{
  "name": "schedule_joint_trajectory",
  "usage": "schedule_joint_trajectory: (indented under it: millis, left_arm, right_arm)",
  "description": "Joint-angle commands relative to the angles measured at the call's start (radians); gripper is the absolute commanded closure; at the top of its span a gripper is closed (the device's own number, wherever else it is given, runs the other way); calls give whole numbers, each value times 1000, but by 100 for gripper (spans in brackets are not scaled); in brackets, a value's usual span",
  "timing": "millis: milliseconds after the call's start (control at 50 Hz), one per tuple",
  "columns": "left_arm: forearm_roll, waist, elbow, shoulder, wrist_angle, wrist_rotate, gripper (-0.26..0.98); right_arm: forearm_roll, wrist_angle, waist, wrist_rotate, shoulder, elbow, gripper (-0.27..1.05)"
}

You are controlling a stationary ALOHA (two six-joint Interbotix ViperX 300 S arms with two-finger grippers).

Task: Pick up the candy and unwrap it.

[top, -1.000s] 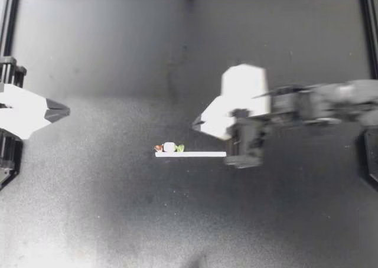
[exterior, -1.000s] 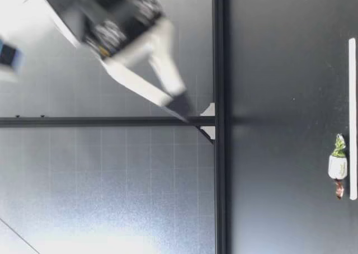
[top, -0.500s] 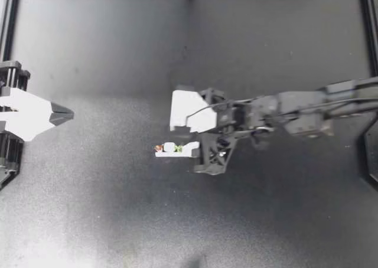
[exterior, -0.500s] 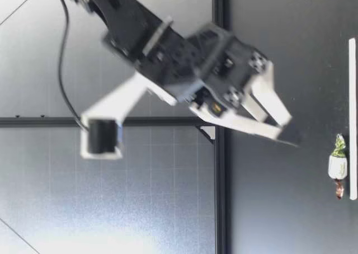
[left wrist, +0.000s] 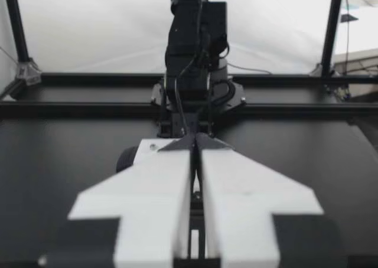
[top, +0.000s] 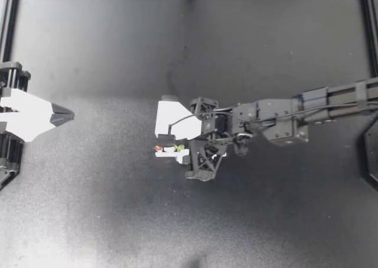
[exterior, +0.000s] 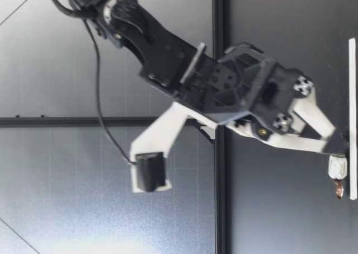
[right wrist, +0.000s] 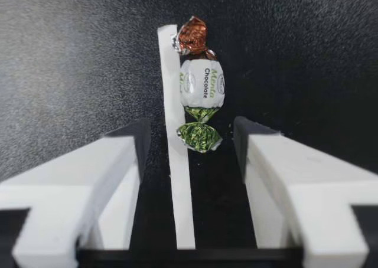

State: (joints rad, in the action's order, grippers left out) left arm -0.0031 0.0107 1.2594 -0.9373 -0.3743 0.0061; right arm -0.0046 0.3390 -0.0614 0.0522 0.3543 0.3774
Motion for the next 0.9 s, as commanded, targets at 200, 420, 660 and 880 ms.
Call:
schedule_joint_trajectory:
  millis: [200,420,660,880]
  left_arm:
    - [0,3,-5,6,-3,2,81]
    - [0,3,-2,6,-3,2,81]
    - [0,3,5,6,-3,0,81]
    - [0,3,6,6,-3,3,81]
  right_arm:
    - [0,31,3,25,3,-26,31]
    - [2,49,5,57,28,-44,42]
    - [2,166,3,77,55,-61,65]
    - [-2,153,3,63,26,-66,93]
